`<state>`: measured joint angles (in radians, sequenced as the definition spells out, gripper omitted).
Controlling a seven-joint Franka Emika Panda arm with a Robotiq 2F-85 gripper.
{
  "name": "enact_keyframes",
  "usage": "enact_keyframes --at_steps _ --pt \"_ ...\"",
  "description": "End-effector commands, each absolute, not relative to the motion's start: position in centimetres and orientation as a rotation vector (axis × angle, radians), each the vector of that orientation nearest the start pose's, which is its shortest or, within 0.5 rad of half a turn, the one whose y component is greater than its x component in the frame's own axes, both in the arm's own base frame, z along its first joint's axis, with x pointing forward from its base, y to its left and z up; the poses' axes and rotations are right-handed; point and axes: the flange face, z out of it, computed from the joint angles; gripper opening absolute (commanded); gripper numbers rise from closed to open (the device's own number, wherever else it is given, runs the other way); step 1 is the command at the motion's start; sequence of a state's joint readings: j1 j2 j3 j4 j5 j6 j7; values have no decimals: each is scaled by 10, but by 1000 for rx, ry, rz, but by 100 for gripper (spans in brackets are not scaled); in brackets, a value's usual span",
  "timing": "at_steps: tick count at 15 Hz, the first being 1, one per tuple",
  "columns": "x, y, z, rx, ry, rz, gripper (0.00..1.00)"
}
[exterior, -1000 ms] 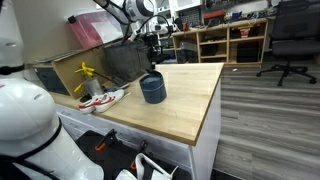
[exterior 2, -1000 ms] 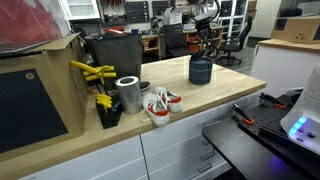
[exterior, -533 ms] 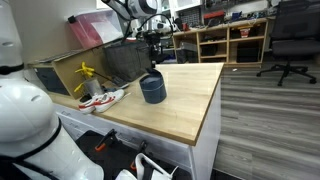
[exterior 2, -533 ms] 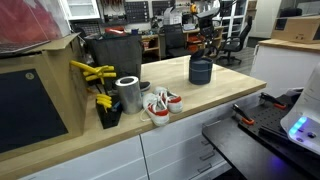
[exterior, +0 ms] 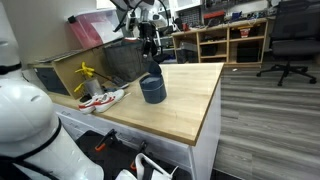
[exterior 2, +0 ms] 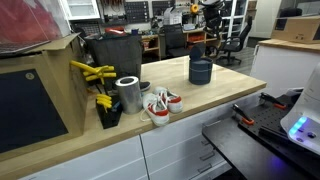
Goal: Close the dark grey container.
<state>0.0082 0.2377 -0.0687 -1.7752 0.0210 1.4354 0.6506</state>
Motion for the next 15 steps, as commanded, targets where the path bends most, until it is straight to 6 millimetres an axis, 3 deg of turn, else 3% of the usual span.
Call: enact_keyframes --at_steps 1,9,15 --pt "550 -29 420 -2946 1110 910 0" --pt "594 -7 434 -2818 1113 699 0" --pt "640 -3 418 -2727 1173 497 0"
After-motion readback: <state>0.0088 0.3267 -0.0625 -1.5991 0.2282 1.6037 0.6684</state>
